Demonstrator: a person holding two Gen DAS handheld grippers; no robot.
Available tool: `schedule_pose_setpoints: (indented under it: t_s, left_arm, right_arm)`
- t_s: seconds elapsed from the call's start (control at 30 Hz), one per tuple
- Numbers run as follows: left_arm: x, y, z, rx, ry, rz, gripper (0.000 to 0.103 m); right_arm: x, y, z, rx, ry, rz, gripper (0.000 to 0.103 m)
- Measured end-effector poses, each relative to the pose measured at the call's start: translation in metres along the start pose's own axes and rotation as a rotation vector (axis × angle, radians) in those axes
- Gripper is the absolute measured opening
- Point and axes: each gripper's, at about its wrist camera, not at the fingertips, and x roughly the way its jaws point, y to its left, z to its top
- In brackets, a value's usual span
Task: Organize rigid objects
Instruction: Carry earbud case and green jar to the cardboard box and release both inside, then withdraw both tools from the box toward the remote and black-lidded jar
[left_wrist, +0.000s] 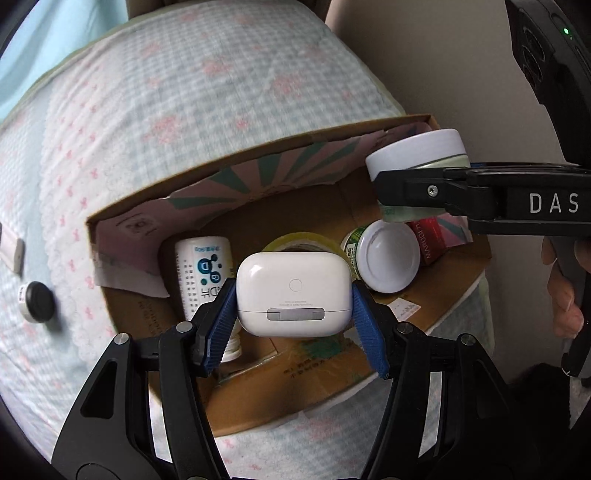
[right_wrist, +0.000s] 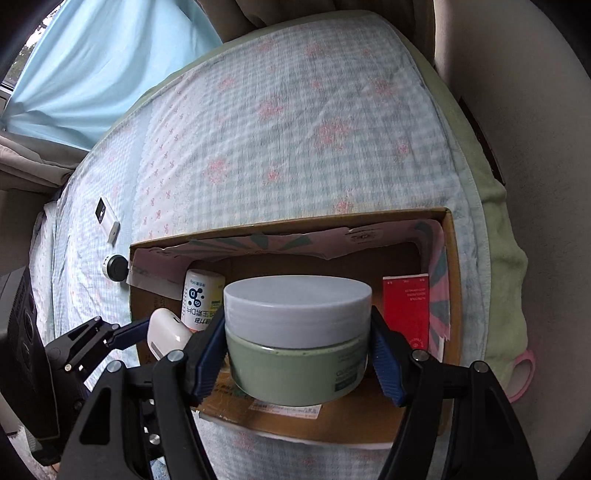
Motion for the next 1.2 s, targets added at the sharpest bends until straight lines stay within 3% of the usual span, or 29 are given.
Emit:
schedule_pose_setpoints:
  t_s: [0.23,0.33,0.37,0.4,0.43,0.47,0.6,1.2]
  left_arm:
    - [0.026,-0.001,0.003,-0.001,0.04,0.01,0.057]
    - [0.033,-0.003,0.006,0.012,0.076,0.056,0.058]
    - [0.032,-0.002,0.005,0.011,0.08,0.062,0.071]
    - [0.03,-0.001,0.003,0.008,0.075,0.054,0.103]
    - [0.026,0.0,0.001,0.005,0.059,0.041,0.102]
    - [0.023,0.0,-0.002,0.005,0.052,0.026,0.103]
    - [0.015,0.003,-0.011,0.007,0.048,0.024,0.103]
    - [-0.057,0.008,-0.039,-0.014,-0.054,0.043,0.103]
  right_arm:
    - [0.032,-0.005,0.01,-0.038,0.027,0.0,0.066]
    - [0.037,-0.005,0.013,-0.038,0.039,0.007,0.066]
    - [0.038,-0.005,0.013,-0.037,0.049,0.0,0.068]
    - [0.038,-0.007,0.013,-0.033,0.05,-0.01,0.086]
    - [0.035,-0.008,0.013,-0.028,0.035,-0.018,0.098]
    - [0.03,-0.008,0.013,-0.022,0.012,-0.008,0.103]
    - [0.012,-0.014,0.008,0.014,-0.051,0.041,0.103]
    - [-0.047,0.017,-0.024,-0.017,-0.146,-0.017,0.103]
